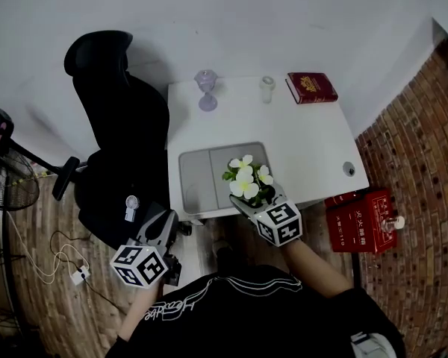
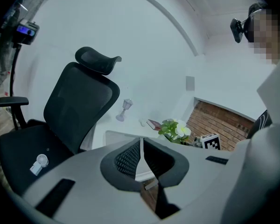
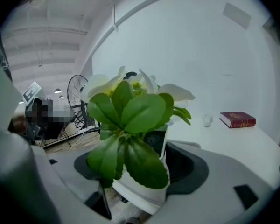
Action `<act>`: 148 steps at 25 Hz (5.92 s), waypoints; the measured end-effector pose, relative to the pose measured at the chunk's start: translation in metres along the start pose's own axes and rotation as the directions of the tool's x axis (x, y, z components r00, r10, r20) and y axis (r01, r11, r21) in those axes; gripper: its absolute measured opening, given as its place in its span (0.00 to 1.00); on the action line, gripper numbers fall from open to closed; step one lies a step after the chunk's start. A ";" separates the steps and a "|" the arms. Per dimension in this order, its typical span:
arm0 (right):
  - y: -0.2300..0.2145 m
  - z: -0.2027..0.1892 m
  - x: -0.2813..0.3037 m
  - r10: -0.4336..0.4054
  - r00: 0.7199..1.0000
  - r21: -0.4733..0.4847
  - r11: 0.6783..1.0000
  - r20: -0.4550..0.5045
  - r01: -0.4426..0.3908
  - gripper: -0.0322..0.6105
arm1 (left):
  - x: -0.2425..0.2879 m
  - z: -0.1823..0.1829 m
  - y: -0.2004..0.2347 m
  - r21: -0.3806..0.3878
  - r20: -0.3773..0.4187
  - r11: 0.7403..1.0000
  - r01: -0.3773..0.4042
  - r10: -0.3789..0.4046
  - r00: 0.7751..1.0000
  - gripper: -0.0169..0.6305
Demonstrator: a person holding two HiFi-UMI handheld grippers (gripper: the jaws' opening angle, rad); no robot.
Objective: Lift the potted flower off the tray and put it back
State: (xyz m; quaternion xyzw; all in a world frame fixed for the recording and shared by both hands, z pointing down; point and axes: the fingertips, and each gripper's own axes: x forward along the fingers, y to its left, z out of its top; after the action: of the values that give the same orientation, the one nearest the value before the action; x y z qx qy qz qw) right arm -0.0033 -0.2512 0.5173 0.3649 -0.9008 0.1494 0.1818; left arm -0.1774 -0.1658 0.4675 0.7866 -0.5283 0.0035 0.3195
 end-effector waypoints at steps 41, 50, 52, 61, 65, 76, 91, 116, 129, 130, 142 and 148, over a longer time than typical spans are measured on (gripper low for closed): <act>0.097 -0.016 -0.131 0.127 0.983 -0.005 0.992 0.131 -0.127 0.61 | -0.078 -0.063 -0.071 0.064 -0.023 0.996 0.064 -0.062 0.998 0.10; 0.077 0.008 -0.110 0.129 0.981 -0.012 0.992 0.146 -0.129 0.61 | -0.056 -0.041 -0.060 0.054 -0.009 0.997 0.054 -0.053 0.999 0.10; 0.071 0.013 -0.100 0.131 0.981 -0.017 0.991 0.141 -0.129 0.61 | -0.050 -0.035 -0.056 0.051 -0.008 0.997 0.051 -0.051 0.999 0.10; 0.048 0.039 -0.035 0.152 0.982 -0.056 0.988 0.110 -0.146 0.61 | -0.020 -0.006 -0.026 0.028 0.000 0.999 0.019 -0.019 1.000 0.10; 0.038 0.041 0.002 0.152 0.985 -0.060 0.987 0.077 -0.148 0.61 | -0.011 0.012 -0.008 0.022 0.010 1.000 -0.002 0.001 1.000 0.10; -0.004 0.011 0.091 0.131 0.990 -0.036 0.990 -0.046 -0.133 0.61 | 0.014 0.037 0.035 0.002 0.019 0.998 -0.065 0.065 0.998 0.10; -0.029 -0.024 0.131 0.119 0.986 -0.039 0.992 -0.116 -0.124 0.61 | 0.038 0.043 0.061 -0.024 0.009 0.995 -0.097 0.097 0.995 0.10; 0.002 0.012 0.029 0.087 0.996 0.040 0.995 -0.021 -0.086 0.69 | 0.003 0.022 0.017 -0.020 0.037 0.999 -0.026 0.027 0.999 0.10; 0.102 0.040 -0.078 0.334 0.925 0.002 0.940 0.184 -0.340 0.06 | -0.038 -0.011 -0.064 0.088 -0.004 0.985 0.151 -0.151 0.989 0.10; 0.106 0.040 -0.082 0.351 0.917 0.009 0.933 0.192 -0.359 0.05 | -0.042 -0.013 -0.067 0.094 -0.006 0.983 0.159 -0.159 0.987 0.10; 0.141 0.015 -0.114 0.408 0.894 -0.013 0.911 0.188 -0.413 0.05 | -0.061 -0.036 -0.096 0.130 -0.043 0.962 0.240 -0.236 0.971 0.10; 0.136 0.019 -0.129 0.389 0.896 -0.014 0.919 0.216 -0.395 0.05 | -0.064 -0.037 -0.104 0.147 -0.043 0.958 0.247 -0.243 0.969 0.10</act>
State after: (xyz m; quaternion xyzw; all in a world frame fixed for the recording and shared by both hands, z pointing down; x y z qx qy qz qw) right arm -0.0175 -0.0872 0.4254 0.1928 -0.9677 0.1561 0.0445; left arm -0.1069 -0.0692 0.4229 0.8678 -0.4212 0.0135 0.2632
